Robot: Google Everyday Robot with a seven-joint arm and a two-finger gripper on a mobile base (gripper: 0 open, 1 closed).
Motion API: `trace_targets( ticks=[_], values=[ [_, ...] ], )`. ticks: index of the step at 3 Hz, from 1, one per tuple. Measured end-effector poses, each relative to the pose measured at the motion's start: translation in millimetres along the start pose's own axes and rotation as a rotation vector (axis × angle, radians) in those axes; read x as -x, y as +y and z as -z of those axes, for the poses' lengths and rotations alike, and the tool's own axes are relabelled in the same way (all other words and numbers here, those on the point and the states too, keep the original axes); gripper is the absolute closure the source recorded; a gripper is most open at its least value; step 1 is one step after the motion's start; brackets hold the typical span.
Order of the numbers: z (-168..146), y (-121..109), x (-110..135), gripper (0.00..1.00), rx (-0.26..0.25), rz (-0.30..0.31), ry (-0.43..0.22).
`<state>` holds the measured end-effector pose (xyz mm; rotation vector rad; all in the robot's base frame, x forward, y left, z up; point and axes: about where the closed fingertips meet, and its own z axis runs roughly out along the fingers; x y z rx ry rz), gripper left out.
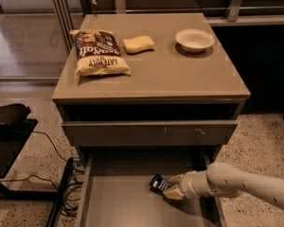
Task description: Place rxbar blueberry into middle drawer
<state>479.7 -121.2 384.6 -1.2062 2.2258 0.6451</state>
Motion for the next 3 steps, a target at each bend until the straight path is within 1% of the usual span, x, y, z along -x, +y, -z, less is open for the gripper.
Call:
trace_targets(
  ticks=[1,3],
  values=[
    [-19.9,0.7,-10.1,0.83,0.031,-0.012,0.001],
    [-21.0,1.1,-10.6,0.37,0.033,-0.013,0.001]
  ],
)
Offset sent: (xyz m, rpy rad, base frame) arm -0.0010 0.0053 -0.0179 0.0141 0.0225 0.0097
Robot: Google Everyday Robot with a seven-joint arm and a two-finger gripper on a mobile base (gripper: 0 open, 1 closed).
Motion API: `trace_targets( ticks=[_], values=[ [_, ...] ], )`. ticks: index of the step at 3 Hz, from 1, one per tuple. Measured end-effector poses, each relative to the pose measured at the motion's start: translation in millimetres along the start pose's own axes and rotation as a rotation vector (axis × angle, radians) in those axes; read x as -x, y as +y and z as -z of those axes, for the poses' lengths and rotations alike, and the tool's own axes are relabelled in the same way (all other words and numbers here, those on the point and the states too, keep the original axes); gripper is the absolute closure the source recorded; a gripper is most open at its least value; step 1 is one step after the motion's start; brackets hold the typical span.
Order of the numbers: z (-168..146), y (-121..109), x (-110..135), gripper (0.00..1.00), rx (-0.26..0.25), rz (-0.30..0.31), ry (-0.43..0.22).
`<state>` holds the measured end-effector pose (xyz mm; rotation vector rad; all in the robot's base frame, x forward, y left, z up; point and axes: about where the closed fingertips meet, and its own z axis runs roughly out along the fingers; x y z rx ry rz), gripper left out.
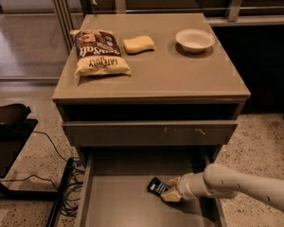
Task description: Place rxbar blueberry into middle drawer
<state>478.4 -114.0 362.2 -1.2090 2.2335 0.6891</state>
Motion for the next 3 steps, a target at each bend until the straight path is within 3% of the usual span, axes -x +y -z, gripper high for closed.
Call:
trace_targets(
  ticks=[1,3],
  values=[
    [-0.1,0.0,0.0,0.05,0.0,0.0,0.0],
    [-0.1,0.1,0.0,0.0,0.0,0.0,0.0]
  ],
)
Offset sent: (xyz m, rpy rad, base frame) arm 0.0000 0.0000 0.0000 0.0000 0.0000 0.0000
